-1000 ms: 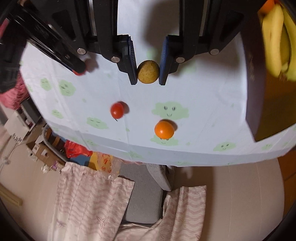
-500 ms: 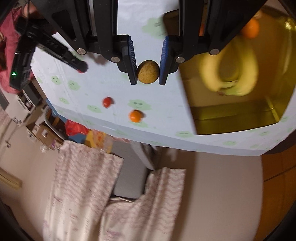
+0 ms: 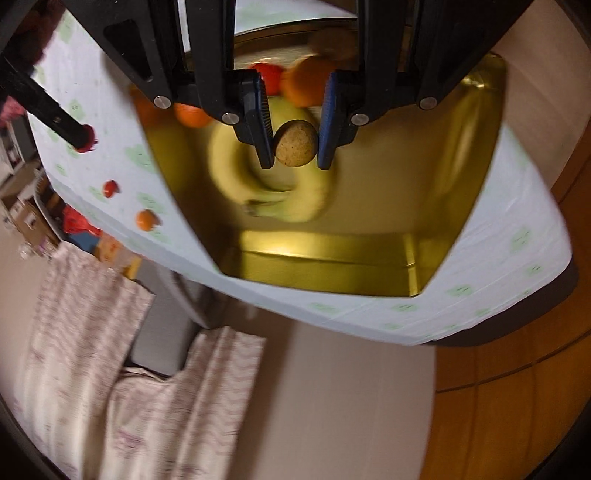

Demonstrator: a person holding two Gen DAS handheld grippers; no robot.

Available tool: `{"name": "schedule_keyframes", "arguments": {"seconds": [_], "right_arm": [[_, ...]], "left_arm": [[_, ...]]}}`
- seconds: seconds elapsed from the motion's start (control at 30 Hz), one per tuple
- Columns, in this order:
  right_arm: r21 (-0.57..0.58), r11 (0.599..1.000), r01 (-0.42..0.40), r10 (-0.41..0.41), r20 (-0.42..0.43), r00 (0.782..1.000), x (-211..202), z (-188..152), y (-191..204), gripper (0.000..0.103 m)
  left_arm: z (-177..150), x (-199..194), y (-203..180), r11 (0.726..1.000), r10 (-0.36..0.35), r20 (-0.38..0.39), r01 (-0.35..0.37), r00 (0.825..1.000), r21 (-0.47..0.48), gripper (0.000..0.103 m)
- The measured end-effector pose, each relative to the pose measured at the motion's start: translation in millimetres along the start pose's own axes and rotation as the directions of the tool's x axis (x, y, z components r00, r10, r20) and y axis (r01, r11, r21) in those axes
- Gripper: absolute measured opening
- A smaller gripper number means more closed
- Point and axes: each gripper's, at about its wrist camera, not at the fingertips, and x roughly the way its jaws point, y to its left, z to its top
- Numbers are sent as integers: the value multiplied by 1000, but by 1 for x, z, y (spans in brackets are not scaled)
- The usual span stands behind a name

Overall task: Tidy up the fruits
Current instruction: 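Drop the yellow-green fruit into the tray with the left gripper while the right gripper carries the tomato, then lower the red cherry tomato toward the tin tray with the right gripper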

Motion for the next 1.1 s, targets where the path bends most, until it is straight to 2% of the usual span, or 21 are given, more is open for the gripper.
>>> {"name": "schedule_keyframes", "arguments": {"seconds": [0.23, 0.43, 0.63, 0.83, 0.97, 1.0, 1.07, 1.1], "right_arm": [[-79, 996, -48, 43, -64, 997, 24, -2, 40, 27], [-152, 986, -73, 54, -122, 991, 46, -5, 69, 27], [-171, 982, -77, 49, -164, 985, 66, -2, 82, 27], [-181, 981, -62, 26, -197, 980, 80, -5, 88, 27], [-180, 982, -59, 18, -220, 975, 90, -5, 90, 27], [-183, 981, -59, 16, -223, 975, 92, -5, 91, 27], [-193, 979, -59, 13, -232, 973, 97, -5, 93, 27], [-196, 979, -60, 12, -235, 972, 100, -4, 94, 27]], "left_arm": [[-6, 14, 34, 996, 88, -46, -88, 995, 2, 24], [-16, 25, 43, 993, 119, -71, -119, 990, 9, 24], [-22, 30, 50, 990, 142, -83, -142, 986, 9, 24], [-23, 27, 54, 989, 144, -81, -145, 986, -5, 29], [-23, 13, 50, 991, 128, -43, -129, 991, -22, 49], [-22, 9, 48, 991, 130, -29, -131, 991, -23, 61], [-23, -4, 46, 986, 166, 16, -165, 986, -26, 72], [-22, -10, 47, 984, 176, 36, -175, 984, -36, 74]]}}
